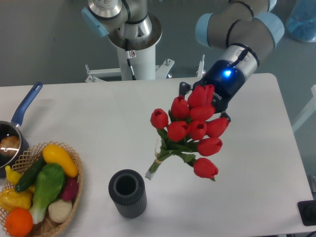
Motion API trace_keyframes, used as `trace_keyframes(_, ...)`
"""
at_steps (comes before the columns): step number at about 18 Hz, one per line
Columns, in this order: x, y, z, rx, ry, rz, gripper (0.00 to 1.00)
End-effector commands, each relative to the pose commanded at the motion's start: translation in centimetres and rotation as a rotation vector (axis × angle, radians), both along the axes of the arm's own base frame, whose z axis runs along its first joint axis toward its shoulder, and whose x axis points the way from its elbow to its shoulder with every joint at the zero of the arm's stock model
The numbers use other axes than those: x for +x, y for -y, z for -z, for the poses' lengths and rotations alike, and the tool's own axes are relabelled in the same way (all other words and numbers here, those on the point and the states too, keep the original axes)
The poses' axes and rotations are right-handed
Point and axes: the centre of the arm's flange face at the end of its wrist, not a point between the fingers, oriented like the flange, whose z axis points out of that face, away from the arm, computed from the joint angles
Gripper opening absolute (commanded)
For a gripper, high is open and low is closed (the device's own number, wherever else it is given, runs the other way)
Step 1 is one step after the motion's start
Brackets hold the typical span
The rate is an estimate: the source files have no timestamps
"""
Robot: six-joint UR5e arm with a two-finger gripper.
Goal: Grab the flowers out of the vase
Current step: 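Carry the tulip bunch up and away from the vase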
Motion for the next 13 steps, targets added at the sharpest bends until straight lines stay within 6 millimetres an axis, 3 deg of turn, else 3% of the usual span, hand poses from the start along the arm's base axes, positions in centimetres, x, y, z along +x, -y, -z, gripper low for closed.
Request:
trace_keyframes(5, -0.8, 1.1, 1.1, -0.187, -0.155, -0.085, 0.00)
trace_keyframes(13, -1.4, 2.5, 5.5, -0.393, -0.349, -0.075, 0.00)
